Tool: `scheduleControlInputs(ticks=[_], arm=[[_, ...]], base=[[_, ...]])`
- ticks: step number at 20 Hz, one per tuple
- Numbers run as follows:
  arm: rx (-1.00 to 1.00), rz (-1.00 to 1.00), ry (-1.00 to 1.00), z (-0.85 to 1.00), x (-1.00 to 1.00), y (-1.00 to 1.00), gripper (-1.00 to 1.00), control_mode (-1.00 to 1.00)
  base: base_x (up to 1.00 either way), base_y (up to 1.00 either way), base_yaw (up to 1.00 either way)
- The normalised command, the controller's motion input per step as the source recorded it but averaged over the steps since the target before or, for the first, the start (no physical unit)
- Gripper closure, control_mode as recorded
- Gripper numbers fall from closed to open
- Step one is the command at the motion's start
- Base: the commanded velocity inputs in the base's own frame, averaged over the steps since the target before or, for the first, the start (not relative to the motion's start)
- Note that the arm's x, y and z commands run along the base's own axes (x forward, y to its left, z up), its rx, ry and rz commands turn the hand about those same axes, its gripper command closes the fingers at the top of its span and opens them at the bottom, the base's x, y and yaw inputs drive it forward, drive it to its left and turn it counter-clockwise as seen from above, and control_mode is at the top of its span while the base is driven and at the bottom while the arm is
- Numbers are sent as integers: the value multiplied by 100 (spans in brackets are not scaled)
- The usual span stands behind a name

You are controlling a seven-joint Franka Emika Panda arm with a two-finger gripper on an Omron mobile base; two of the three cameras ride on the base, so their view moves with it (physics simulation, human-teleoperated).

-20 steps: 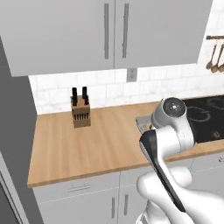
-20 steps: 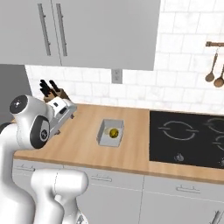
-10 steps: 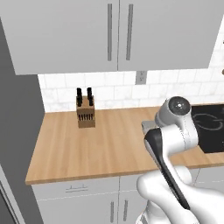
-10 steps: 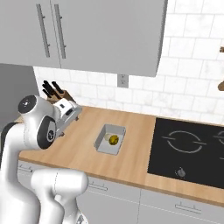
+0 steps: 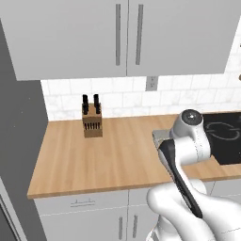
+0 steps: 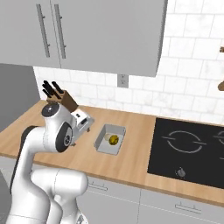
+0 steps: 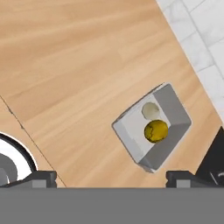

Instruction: Take the meat container that has the fish and place it on the second highest rack of the freezer. Then take the vegetable container that has the garlic and lemon and place it on the highest rack of the freezer.

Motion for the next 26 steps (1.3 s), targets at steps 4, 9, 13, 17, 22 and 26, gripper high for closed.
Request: scheduleControlInputs(ticks=[4,9,13,17,22,26], arm=[[-2,0,3,-64,16,-3,-100,-100],[-2,0,0,-43,19,-4,-100,-100],[0,0,0,-24,22,-4,-100,-100],[0,-5,0,-22,13,0,-100,-100],[0,-12,1,-35,0,0,-100,-100],[0,-15,1,-26,0,0,-100,-100]], base=[[0,0,0],[0,0,0],[0,0,0],[0,0,0],[0,0,0],[0,0,0]])
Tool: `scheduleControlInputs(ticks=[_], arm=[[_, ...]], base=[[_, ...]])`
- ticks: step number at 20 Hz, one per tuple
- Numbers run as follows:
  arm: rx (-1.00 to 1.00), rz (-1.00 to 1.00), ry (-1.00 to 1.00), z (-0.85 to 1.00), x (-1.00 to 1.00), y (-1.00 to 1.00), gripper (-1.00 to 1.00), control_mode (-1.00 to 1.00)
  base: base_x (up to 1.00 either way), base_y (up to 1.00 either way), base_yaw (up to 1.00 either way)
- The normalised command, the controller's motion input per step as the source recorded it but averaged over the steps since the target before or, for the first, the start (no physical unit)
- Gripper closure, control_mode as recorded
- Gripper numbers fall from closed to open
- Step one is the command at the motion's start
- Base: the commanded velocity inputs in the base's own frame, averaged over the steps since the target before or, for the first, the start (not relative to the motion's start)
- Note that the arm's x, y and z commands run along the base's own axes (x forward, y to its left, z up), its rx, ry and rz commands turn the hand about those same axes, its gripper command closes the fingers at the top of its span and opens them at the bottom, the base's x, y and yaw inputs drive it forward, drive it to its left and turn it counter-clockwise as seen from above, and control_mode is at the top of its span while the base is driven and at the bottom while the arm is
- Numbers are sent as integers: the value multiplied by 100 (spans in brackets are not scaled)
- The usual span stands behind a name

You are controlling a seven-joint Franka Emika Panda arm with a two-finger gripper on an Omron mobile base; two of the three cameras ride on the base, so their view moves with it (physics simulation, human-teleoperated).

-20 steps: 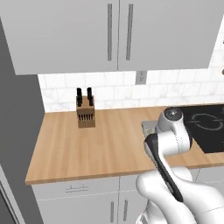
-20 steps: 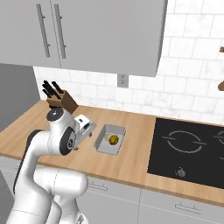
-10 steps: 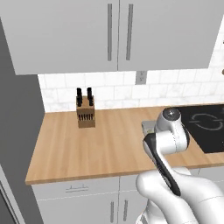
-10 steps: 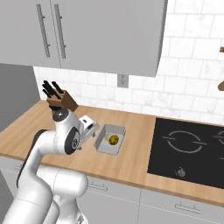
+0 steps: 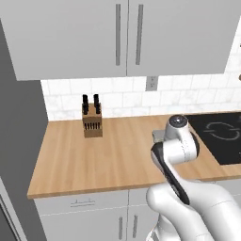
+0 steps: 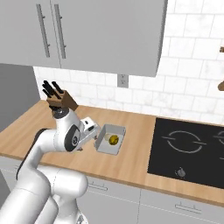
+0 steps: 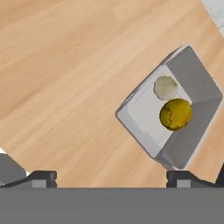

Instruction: Take the meat container that has the fish and place it on the second highest rack of the freezer. Then take the vegetable container that has the garlic and lemon and place it on the highest rack of the freezer.

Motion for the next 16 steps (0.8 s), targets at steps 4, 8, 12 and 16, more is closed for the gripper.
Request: scheduleControlInputs(ticks=[4,8,12,16], arm=[[0,-20,0,-2,12,-7,-100,-100],[0,-22,2,-5,15,-2,-100,-100],[0,-21,1,-5,11,-1,-100,-100],[1,-5,0,-31,0,-1,-100,-100]], base=[[0,0,0],[0,0,0],[0,0,0],[0,0,0]])
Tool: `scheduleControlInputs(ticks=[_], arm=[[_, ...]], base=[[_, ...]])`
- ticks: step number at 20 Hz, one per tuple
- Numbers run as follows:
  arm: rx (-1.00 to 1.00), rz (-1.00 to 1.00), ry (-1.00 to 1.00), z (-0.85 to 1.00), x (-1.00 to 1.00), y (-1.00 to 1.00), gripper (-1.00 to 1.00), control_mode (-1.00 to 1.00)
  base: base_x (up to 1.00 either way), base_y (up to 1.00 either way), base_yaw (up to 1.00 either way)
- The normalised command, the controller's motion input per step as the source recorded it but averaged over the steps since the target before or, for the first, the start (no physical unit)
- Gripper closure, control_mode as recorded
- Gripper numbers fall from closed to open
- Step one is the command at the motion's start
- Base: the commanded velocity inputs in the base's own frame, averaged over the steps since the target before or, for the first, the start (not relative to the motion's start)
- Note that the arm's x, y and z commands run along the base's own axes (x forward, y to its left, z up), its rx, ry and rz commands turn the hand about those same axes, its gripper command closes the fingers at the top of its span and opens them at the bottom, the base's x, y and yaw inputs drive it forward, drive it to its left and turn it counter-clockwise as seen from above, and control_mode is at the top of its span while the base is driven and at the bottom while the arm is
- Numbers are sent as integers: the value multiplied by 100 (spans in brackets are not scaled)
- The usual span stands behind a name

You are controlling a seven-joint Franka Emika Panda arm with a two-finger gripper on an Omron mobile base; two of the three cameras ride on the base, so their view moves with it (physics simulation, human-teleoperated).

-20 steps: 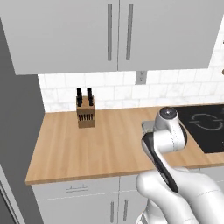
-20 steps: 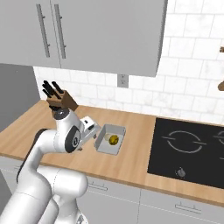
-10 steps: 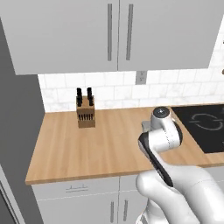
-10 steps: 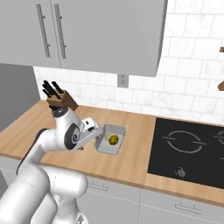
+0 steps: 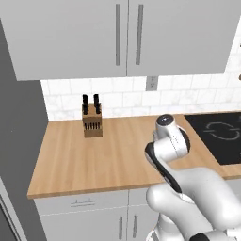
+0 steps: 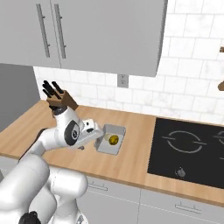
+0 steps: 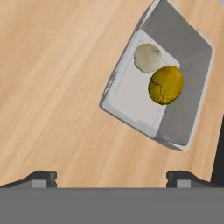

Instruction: Take the meat container that has the fish and place it on the second highest rack of the freezer. Then take the vegetable container that has the garlic and lemon and place it on the highest rack of the freezer.

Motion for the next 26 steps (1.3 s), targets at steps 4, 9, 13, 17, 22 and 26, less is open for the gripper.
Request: scheduleControlInputs(ticks=[4,9,13,17,22,26], arm=[[6,1,0,-31,8,-6,-100,-100],[5,9,0,-32,13,-15,-100,-100],[2,12,5,-39,24,-4,-100,-100],[0,15,8,-32,32,0,-100,-100],[0,16,10,-30,29,-2,-100,-100],[0,12,9,-30,12,-3,-100,-100]], base=[[0,0,0],[0,0,0],[0,0,0],[0,0,0],[0,0,0],[0,0,0]])
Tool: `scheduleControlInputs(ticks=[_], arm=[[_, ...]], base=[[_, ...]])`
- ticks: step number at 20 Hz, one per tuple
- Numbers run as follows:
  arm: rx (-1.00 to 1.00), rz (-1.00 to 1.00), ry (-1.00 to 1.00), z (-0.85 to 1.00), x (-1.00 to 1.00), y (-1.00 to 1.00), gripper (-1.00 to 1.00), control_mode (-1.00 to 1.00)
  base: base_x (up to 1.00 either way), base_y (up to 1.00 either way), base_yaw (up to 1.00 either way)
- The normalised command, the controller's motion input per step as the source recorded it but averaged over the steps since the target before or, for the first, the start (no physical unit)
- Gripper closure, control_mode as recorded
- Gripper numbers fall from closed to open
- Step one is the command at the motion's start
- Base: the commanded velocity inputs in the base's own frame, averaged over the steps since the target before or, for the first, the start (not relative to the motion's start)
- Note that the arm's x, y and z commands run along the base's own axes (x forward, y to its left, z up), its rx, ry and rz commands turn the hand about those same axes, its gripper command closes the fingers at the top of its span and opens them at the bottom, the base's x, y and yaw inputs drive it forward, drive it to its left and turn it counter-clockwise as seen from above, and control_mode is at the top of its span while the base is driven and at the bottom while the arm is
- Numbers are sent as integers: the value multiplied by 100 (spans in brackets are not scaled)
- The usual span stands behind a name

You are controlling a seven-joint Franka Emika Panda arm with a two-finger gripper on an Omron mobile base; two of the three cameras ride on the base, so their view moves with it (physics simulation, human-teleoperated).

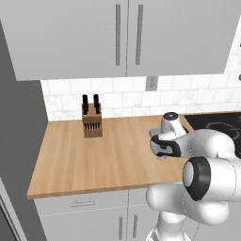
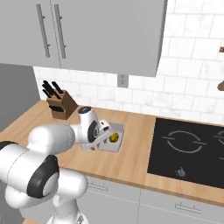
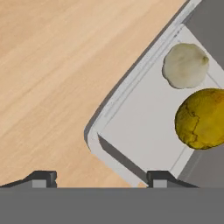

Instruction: Take the meat container that has the fish and place it on the second highest rack of the freezer. Then take the vegetable container that has the garlic and lemon and place it on the highest rack of the freezer.

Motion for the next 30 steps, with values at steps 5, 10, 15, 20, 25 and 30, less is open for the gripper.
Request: scheduleControlInputs(ticks=[5,10,15,20,25,30], arm=[[0,8,0,-57,-23,3,100,-100],[0,10,-2,-52,-6,12,100,-100],[0,11,0,-22,-1,40,100,-100],[0,3,-7,4,-28,31,100,-100],[0,0,-21,46,-45,13,100,-100],[0,0,-12,11,-12,20,100,-100]], base=[[0,0,0],[0,0,0],[0,0,0],[0,0,0],[0,0,0],[0,0,0]])
